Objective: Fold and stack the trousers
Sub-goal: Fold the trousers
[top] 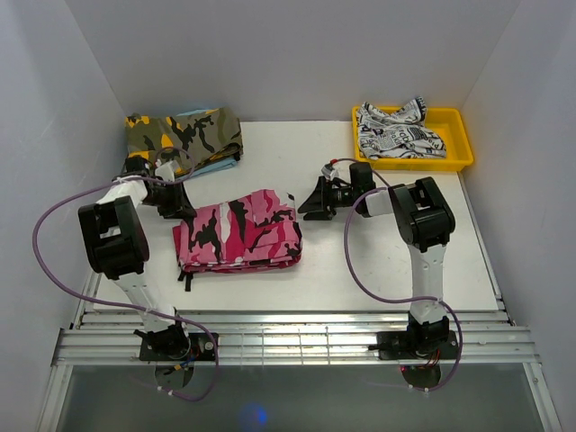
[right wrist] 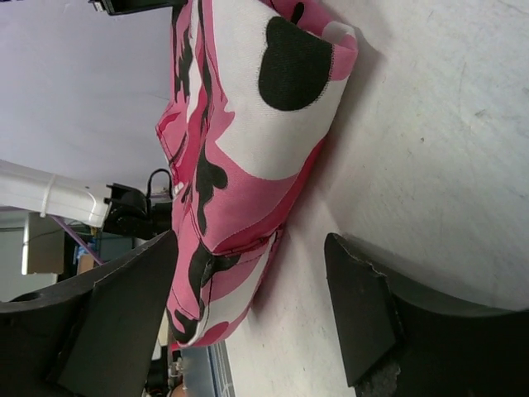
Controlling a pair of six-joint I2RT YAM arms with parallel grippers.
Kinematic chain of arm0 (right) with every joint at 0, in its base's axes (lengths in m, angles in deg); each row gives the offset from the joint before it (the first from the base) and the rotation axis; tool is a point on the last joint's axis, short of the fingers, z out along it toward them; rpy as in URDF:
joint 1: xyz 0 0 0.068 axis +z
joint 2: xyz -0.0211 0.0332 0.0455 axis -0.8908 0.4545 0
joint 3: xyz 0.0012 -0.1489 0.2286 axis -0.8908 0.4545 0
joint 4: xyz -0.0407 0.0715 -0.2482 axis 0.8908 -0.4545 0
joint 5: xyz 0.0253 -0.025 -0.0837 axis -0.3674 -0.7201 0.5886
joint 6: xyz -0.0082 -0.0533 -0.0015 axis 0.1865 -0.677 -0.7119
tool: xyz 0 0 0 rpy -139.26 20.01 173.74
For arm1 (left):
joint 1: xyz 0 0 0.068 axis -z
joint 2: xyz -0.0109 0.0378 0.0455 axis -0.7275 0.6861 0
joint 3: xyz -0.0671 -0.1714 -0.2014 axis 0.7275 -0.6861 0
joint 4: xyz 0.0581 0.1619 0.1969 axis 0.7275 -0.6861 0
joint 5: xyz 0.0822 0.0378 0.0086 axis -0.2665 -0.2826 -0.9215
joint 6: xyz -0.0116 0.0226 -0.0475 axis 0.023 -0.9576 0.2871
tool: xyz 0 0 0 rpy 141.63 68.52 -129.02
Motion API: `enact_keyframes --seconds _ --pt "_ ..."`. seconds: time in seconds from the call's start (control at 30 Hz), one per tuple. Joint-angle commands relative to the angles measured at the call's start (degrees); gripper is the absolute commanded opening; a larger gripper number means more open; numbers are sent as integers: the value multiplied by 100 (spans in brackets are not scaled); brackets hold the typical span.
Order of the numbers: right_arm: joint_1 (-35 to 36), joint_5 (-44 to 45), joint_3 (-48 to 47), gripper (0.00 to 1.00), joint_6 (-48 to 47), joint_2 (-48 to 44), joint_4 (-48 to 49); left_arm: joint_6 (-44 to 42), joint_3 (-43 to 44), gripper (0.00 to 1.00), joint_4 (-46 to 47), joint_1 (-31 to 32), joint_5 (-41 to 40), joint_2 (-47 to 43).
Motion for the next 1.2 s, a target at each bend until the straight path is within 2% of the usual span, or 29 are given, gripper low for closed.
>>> enact_keyframes --seconds 0.0,0.07,0.1,0.2,0.23,0.37,0.47,0.5,0.67,0.8,0.97,1.0,1.07,1.1,1.13,1.17 --pt "171 136 177 77 386 449 380 125 264 44 36 50 75 -181" --pt "233 127 177 75 728 581 636 168 299 36 9 50 119 -234" --pt "285 127 159 75 800 625 785 169 325 28 -8 59 154 -260" --pt "347 101 45 74 915 748 866 134 439 12 -166 59 330 -418" --pt "347 127 28 74 915 749 866 116 448 0 -262 59 348 -488" --pt "347 206 71 77 897 591 840 72 457 0 -535 59 243 -962" --pt "347 320 71 86 678 468 516 63 326 0 -667 59 137 -1507" --pt "347 355 71 91 599 433 410 72 282 0 -694 50 -11 -1787" --pt "330 540 36 97 247 336 -12 125 -271 0 -677 -160 -767 -2159" --pt "330 672 -87 98 -95 336 -451 221 -860 0 -185 -564 -1023 -1730" --pt "347 611 -122 96 -376 178 -593 230 -1195 0 545 -1021 -972 -458" --pt "373 637 -174 95 -795 82 -671 265 -1178 0 571 -1057 -945 -297" --pt "435 856 -665 94 -1577 -164 -1705 283 -1151 0 633 -1110 -690 -51" --pt "505 970 -902 93 -2582 -252 -2196 300 -1125 0 642 -1101 -629 -23" --pt "549 1380 -1122 91 -3062 -366 -3097 300 -1108 0 659 -1110 -506 -6" --pt "602 1584 -1298 89 -3484 -690 -3324 309 -1081 0 660 -1110 -331 29"
